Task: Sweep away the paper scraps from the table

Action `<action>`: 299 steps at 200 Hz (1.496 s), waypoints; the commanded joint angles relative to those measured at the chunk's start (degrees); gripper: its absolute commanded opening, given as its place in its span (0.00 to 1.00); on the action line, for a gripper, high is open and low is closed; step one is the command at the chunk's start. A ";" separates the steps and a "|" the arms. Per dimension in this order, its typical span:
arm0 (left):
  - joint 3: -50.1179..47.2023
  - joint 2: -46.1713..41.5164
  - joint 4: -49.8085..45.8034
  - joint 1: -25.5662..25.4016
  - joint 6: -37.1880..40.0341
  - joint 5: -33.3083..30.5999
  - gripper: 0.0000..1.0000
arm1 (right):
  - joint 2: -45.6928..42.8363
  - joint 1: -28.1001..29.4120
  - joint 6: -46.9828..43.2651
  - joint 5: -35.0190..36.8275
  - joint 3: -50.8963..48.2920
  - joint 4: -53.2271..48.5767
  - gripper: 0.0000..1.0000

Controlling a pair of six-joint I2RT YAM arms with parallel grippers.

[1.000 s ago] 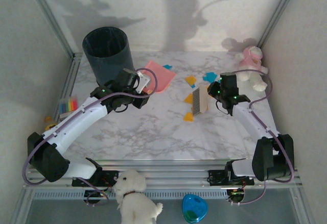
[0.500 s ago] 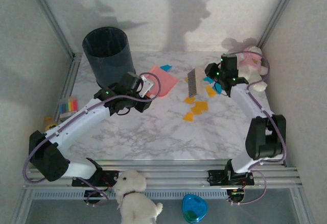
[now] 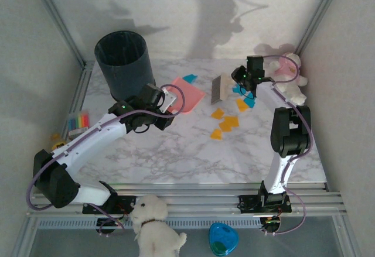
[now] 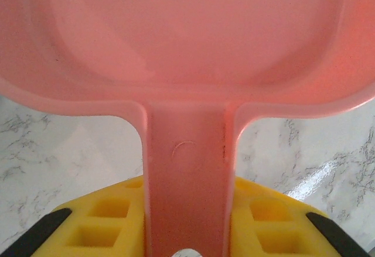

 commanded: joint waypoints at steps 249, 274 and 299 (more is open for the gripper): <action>-2.57 2.17 -0.56 -3.09 6.22 4.05 0.00 | -26.15 0.72 1.85 9.00 -24.09 -11.93 0.00; -2.50 3.79 -2.67 -4.06 8.85 5.22 0.00 | -27.87 0.75 0.28 7.46 -23.90 -11.72 0.00; -3.42 4.47 -2.80 -5.03 10.90 5.09 0.00 | -29.73 0.81 -3.49 5.26 -24.00 -10.13 0.00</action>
